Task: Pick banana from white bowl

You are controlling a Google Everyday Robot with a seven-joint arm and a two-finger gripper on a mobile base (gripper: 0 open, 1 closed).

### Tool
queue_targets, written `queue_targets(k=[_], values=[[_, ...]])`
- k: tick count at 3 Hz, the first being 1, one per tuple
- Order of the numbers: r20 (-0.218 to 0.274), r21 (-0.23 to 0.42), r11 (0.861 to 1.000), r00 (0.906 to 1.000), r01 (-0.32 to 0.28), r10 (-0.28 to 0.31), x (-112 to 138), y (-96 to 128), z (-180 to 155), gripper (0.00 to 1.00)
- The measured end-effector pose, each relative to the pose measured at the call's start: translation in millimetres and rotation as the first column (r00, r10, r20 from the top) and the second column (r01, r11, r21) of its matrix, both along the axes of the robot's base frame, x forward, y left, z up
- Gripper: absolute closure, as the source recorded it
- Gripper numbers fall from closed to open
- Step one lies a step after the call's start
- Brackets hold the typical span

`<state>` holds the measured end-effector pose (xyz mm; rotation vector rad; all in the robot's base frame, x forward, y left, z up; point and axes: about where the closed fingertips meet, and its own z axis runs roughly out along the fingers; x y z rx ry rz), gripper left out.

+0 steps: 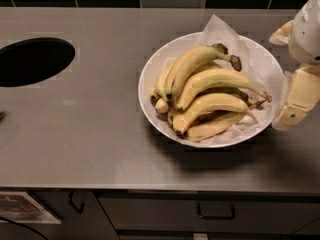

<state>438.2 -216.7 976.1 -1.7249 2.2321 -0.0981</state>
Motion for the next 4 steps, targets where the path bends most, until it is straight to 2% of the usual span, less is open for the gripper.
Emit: queue_targets(k=[1, 2, 3, 4], values=[[0.014, -0.001, 1.000, 0.9998, -0.011, 0.011, 5, 4, 7, 0.00], [0.020, 0.002, 0.998, 0.9980, -0.061, 0.061, 19, 15, 16, 0.00], [0.010, 0.026, 0.989, 0.9894, -0.145, 0.145, 36, 32, 19, 0.00], [-0.002, 0.034, 0.972, 0.9724, -0.233, 0.233, 47, 53, 19, 0.07]])
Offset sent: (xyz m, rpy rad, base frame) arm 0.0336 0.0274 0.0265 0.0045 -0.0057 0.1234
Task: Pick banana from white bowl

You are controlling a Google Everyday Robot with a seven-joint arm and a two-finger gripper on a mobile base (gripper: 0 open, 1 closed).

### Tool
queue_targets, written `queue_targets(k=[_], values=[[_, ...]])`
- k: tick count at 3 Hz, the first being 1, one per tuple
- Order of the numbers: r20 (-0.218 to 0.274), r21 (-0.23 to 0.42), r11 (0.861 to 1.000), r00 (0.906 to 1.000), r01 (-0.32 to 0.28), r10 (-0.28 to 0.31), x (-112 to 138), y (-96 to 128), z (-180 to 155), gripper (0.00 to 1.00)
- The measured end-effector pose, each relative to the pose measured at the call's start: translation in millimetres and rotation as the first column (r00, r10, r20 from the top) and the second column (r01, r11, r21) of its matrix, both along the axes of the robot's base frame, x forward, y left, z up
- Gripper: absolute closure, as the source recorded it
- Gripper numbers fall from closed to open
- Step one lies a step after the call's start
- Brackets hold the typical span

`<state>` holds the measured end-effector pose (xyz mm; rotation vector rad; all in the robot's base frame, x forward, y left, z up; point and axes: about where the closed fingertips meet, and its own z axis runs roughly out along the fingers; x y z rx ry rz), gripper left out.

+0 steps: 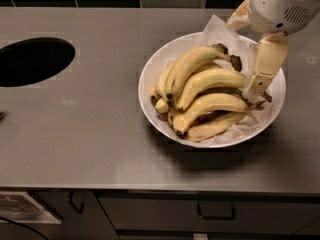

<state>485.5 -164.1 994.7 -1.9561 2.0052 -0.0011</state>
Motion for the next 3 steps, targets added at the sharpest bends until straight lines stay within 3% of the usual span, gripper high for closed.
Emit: queue_targets(k=[2, 3], values=[[0.008, -0.013, 0.992, 0.9916, -0.129, 0.129, 13, 34, 13, 0.10], [0.003, 0.003, 0.982, 0.9816, -0.191, 0.191, 21, 49, 17, 0.11]])
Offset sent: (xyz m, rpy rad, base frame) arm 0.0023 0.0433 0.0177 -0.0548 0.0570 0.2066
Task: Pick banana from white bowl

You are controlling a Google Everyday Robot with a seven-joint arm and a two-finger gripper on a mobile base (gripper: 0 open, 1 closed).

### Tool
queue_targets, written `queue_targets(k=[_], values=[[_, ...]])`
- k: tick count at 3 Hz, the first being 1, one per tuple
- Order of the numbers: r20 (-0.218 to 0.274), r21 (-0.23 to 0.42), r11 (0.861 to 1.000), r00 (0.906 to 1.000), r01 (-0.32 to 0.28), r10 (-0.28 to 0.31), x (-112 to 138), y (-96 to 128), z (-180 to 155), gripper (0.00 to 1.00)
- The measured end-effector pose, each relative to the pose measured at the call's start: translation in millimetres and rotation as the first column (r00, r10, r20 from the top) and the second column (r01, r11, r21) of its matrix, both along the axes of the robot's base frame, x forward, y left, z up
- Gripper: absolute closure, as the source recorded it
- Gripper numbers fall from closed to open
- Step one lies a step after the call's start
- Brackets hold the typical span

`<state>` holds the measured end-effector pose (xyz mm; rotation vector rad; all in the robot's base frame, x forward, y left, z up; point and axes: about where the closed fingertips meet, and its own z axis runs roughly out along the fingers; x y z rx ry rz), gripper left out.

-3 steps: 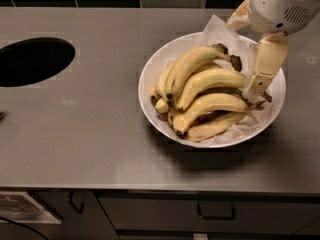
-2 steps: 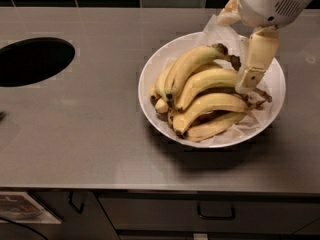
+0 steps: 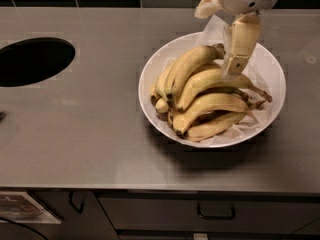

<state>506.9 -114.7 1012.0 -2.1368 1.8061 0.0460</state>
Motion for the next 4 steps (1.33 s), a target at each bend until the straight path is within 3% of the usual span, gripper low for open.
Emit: queue_targets(k=[2, 4], values=[[-0.017, 0.040, 0.998, 0.9984, -0.053, 0.054, 23, 18, -4, 0.18], [-0.022, 0.041, 0.996, 0.9963, -0.083, 0.084, 43, 30, -10, 0.19]])
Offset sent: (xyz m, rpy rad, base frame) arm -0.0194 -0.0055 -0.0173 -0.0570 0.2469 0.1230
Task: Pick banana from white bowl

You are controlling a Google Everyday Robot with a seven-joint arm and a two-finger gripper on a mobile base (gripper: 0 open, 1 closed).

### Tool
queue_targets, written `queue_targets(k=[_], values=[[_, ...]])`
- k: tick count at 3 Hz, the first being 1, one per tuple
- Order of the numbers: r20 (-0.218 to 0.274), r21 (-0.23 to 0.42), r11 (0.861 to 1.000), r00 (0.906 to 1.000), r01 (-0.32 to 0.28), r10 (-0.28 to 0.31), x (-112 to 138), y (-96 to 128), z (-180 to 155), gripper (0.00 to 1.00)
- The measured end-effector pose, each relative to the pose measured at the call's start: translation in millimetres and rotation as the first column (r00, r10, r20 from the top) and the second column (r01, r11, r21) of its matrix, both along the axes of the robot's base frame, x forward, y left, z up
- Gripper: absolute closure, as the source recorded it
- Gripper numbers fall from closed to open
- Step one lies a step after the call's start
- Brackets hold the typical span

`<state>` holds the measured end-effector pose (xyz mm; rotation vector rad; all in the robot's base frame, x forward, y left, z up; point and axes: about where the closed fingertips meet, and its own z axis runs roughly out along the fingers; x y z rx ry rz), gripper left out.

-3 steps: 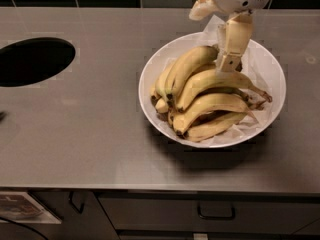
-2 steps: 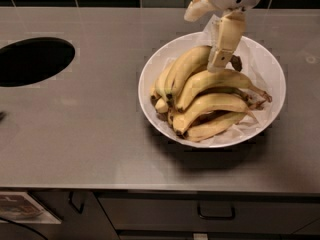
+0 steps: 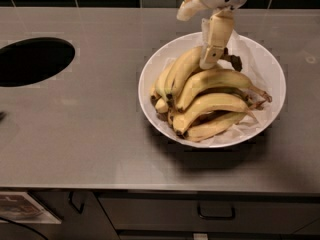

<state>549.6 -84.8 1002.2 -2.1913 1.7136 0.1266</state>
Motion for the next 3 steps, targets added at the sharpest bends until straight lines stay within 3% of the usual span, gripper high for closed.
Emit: queue_targets(k=[2, 3], values=[[-0.042, 0.013, 1.000, 0.9991, 0.001, 0.000, -3, -11, -13, 0.19], [-0.065, 0.011, 1.000, 0.9979, 0.007, -0.006, -6, -18, -20, 0.24]])
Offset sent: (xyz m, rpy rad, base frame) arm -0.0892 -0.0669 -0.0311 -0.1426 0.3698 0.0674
